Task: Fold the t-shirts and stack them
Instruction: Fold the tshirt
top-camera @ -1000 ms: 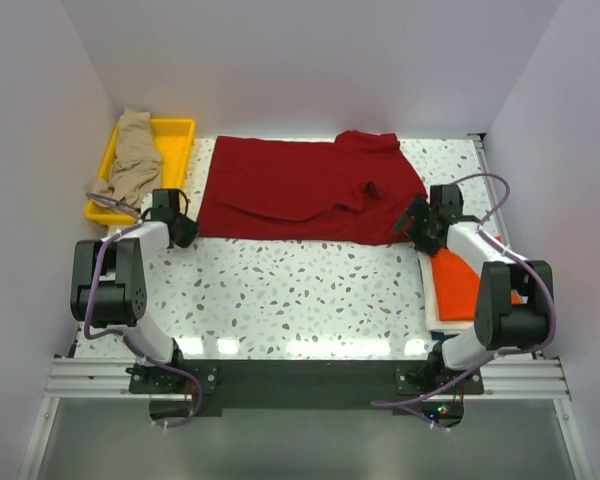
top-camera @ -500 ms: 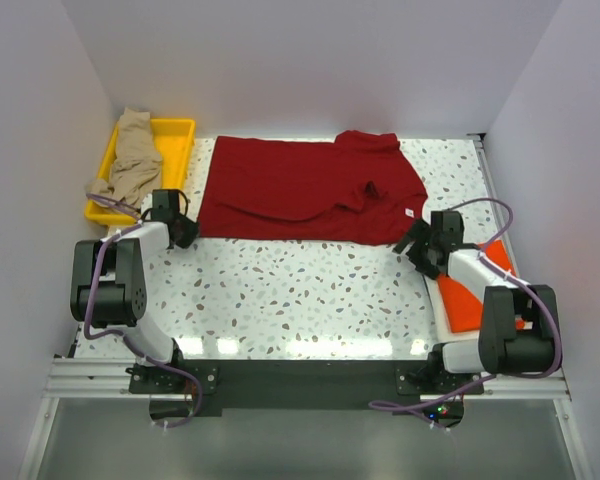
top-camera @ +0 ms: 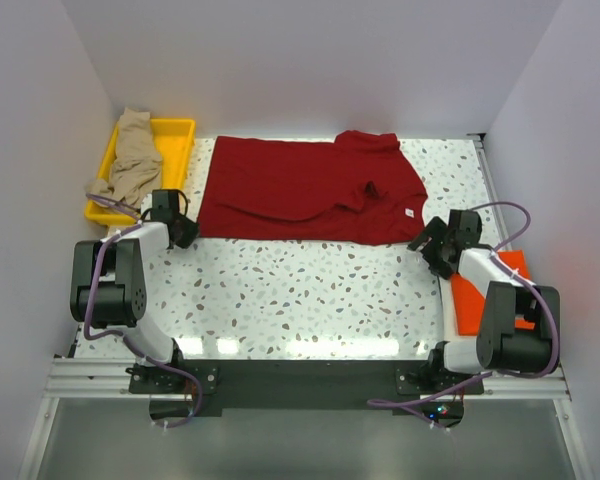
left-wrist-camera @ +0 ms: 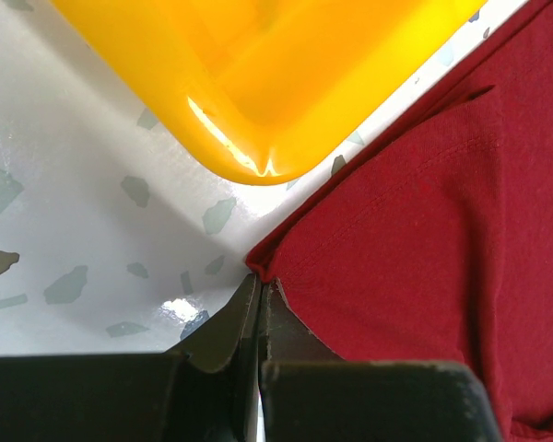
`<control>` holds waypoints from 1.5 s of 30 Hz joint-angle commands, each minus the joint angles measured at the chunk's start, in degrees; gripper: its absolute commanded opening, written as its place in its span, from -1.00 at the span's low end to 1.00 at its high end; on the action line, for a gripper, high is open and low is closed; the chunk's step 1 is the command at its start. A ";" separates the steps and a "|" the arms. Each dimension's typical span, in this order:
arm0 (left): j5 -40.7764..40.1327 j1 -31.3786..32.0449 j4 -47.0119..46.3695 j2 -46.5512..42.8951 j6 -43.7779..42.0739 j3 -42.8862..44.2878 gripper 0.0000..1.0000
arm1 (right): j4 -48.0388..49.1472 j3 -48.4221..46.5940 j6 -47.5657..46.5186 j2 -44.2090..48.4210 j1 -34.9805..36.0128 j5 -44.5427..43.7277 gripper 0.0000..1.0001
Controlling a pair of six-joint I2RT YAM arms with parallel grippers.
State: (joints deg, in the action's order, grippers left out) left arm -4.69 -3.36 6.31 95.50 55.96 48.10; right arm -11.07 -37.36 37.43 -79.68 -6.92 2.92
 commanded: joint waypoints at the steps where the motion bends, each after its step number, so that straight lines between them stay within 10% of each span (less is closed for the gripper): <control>1: -0.32 -0.43 -0.86 -1.64 -0.42 0.33 -1.00 | 1.66 -2.71 0.80 -0.30 -0.11 2.44 0.62; 25: -0.32 -0.77 -1.03 -0.76 -0.42 0.16 -1.00 | 2.64 -11.85 9.25 -8.39 1.47 -6.78 -0.14; 31: -0.23 -0.86 -0.94 -0.67 -0.51 0.33 -1.00 | 0.26 -14.84 6.61 -10.84 1.38 -6.96 -0.62; 45: -1.20 -0.95 0.29 -1.46 -0.68 0.33 -1.00 | -3.08 -13.88 2.74 -9.18 1.12 -8.72 -0.68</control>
State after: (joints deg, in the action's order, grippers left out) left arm -4.47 -3.73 6.39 95.50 55.99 48.10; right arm -13.13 -50.61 41.93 -90.15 -5.58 -3.36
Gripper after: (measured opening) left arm 0.019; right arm 0.167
